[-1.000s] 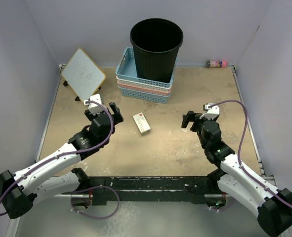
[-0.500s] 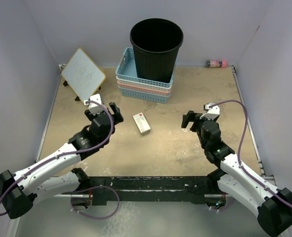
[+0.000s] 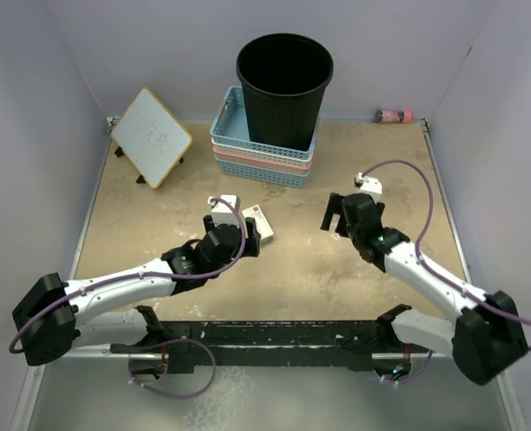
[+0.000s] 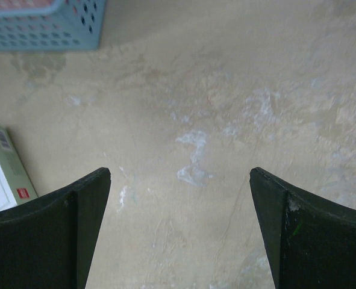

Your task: Turn the large container upside down

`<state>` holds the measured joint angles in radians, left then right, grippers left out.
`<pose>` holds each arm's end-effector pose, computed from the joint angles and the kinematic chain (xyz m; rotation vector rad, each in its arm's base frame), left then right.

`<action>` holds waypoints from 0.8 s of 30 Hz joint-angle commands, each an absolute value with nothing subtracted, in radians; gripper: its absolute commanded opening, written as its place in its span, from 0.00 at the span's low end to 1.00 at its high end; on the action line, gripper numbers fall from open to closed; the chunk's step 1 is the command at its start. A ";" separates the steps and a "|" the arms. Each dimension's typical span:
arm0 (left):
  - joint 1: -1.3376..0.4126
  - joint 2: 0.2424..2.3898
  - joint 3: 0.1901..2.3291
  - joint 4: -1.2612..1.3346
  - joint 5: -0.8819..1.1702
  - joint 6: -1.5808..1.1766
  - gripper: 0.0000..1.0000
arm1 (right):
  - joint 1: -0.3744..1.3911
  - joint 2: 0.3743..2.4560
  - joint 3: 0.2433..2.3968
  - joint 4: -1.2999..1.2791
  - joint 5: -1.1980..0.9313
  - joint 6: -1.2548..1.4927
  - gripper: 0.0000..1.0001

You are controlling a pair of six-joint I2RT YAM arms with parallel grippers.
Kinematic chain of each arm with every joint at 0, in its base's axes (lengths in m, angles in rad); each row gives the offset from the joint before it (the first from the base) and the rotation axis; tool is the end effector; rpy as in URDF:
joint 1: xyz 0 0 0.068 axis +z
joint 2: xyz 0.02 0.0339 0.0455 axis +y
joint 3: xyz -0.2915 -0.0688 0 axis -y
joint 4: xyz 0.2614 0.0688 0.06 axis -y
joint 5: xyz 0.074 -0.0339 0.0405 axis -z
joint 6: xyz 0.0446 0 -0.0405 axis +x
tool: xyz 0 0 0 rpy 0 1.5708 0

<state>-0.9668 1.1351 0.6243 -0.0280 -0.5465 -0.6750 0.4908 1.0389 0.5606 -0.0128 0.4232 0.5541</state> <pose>0.1614 -0.1931 0.2448 -0.0242 2.0547 -0.4548 0.2141 0.0936 0.2436 0.3216 1.9969 0.2264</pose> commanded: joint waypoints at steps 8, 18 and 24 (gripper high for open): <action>-0.905 1.103 0.711 -0.076 -0.737 -0.664 0.78 | 0.493 1.415 1.577 -0.744 0.799 0.702 1.00; -0.781 0.921 0.712 -0.078 -0.731 -0.586 0.78 | 0.489 1.413 1.755 -0.362 0.524 0.368 1.00; -0.782 0.937 0.725 -0.096 -0.710 -0.598 0.78 | 0.481 1.695 2.220 -0.601 0.500 0.422 1.00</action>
<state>-0.7837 0.9401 0.6971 -0.0990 -0.7181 -0.6228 0.4900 1.5681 1.9995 -0.4538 0.5274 0.4171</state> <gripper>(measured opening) 0.781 0.997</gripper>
